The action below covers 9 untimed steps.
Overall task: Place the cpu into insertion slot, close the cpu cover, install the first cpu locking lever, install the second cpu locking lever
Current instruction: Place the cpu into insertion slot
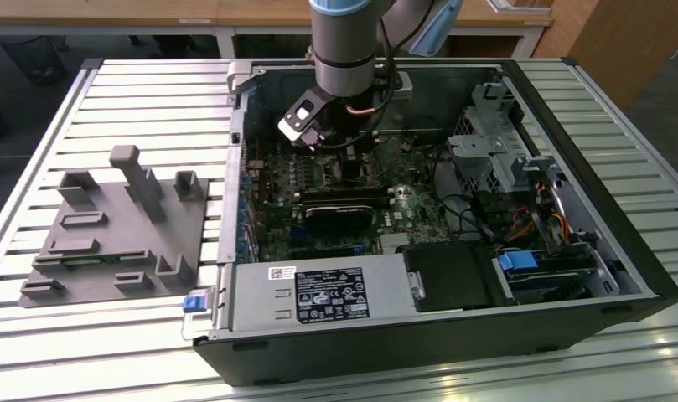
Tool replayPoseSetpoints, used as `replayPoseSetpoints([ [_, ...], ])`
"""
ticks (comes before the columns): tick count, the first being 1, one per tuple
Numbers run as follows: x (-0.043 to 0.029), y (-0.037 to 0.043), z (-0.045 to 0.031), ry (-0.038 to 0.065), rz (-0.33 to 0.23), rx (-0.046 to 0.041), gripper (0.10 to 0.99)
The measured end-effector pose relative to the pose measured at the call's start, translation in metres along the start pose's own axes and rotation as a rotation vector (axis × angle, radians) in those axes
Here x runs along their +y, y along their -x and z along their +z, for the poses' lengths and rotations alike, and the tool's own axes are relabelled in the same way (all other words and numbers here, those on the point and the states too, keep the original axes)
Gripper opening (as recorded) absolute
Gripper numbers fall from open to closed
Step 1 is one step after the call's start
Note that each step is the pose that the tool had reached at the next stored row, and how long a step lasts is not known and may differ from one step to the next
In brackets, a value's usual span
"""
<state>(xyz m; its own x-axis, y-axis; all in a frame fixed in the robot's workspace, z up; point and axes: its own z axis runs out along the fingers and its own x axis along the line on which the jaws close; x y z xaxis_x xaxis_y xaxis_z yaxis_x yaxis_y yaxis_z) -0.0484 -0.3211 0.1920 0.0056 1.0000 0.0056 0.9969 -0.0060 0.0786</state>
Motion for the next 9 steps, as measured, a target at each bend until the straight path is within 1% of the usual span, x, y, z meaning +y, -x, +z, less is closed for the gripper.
replayPoseSetpoints([
  [8,0.0000,-0.0001,0.0005,0.000,0.000,0.0006,0.553],
  [9,0.0000,-0.0001,0.0004,0.000,0.000,0.0003,0.616],
])
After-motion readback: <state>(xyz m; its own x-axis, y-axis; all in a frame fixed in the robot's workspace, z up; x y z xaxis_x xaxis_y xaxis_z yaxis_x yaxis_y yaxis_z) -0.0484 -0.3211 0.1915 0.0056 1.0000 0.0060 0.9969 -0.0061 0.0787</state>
